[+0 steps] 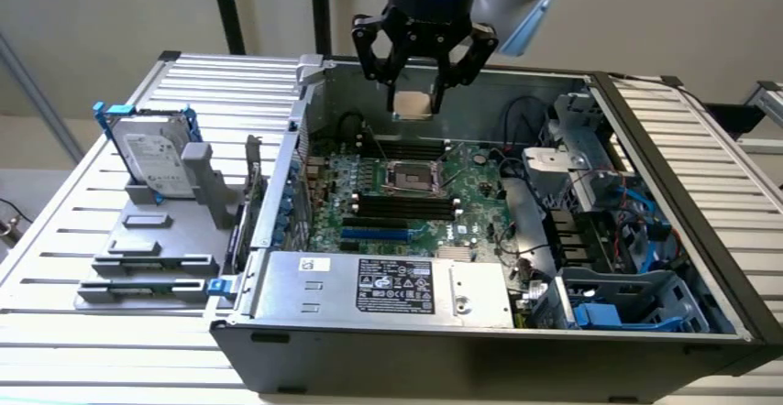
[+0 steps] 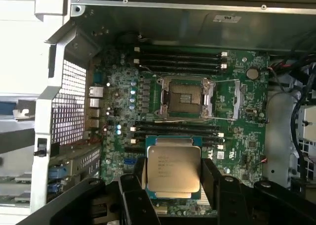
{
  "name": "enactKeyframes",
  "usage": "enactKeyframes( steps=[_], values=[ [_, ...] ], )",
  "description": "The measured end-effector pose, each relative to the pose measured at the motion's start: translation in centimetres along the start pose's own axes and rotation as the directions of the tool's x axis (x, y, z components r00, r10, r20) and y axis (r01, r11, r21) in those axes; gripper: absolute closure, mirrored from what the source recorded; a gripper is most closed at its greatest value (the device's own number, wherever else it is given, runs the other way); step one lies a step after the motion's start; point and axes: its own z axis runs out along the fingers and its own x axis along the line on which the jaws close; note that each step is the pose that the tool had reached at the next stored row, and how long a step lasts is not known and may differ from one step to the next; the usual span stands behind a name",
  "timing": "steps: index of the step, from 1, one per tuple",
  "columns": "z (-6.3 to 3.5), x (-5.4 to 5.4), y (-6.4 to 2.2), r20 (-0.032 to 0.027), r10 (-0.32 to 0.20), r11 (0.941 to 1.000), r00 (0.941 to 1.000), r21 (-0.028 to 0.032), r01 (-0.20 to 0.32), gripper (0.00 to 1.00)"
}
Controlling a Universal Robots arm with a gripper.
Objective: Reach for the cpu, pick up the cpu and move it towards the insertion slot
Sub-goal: 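Pick up the cpu and move it towards the insertion slot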
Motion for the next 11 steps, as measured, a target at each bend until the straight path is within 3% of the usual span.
enactKeyframes(
  steps=[6,11],
  values=[
    [0.72,-0.8,1.92,-0.0004,0.000,0.9999,1.0000,0.0114,0.000,0.45],
    [1.24,-1.3,3.16,-0.0004,0.001,0.9999,1.0000,0.0157,-0.001,0.45]
  ],
)
